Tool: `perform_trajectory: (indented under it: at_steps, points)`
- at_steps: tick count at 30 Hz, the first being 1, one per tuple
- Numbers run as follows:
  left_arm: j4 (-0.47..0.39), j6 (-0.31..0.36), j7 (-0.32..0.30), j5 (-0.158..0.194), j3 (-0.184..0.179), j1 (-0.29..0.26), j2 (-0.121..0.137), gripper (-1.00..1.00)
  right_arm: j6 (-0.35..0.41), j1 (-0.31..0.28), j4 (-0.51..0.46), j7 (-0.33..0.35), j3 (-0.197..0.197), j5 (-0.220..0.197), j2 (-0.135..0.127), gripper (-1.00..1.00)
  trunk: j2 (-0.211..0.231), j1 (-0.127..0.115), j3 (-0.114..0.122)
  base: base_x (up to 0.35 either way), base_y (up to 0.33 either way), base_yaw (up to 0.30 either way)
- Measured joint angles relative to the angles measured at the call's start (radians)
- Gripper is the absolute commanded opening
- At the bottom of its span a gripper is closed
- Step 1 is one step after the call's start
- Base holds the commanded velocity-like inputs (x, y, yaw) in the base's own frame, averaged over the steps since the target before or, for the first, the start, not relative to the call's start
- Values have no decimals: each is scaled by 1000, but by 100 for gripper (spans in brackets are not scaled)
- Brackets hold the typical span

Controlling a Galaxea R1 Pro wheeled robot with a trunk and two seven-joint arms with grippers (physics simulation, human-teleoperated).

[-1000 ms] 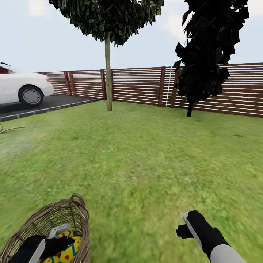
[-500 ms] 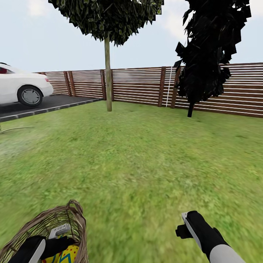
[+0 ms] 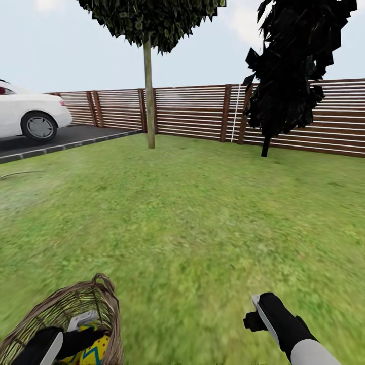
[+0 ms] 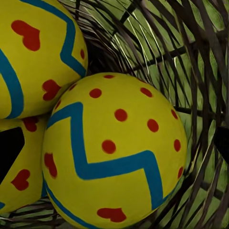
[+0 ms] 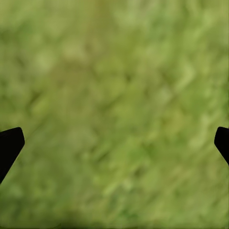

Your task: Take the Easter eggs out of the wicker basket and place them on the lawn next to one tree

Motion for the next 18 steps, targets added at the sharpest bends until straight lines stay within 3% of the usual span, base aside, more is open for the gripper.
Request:
perform_trajectory:
  at_steps: [18]
  points:
    - [1,0,0,-1,-1,0,-4,100,1,0,-1,0,-1,-1,-2,100,-4,8,-70,0,0,0]
